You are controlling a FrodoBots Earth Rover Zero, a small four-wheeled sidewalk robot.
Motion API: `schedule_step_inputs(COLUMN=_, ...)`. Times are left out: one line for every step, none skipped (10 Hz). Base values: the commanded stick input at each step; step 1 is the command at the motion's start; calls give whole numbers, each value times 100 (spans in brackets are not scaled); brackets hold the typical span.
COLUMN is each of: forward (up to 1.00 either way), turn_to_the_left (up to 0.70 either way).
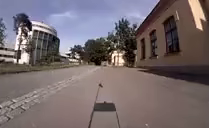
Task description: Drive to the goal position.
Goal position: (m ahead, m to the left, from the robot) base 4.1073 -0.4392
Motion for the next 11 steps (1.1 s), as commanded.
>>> schedule_step_inputs(forward=45, turn_to_the_left=0)
schedule_step_inputs(forward=45, turn_to_the_left=0)
schedule_step_inputs(forward=45, turn_to_the_left=0)
schedule_step_inputs(forward=45, turn_to_the_left=0)
schedule_step_inputs(forward=45, turn_to_the_left=0)
schedule_step_inputs(forward=45, turn_to_the_left=0)
schedule_step_inputs(forward=45, turn_to_the_left=0)
schedule_step_inputs(forward=45, turn_to_the_left=0)
schedule_step_inputs(forward=45, turn_to_the_left=0)
schedule_step_inputs(forward=45, turn_to_the_left=0)
schedule_step_inputs(forward=45, turn_to_the_left=0)
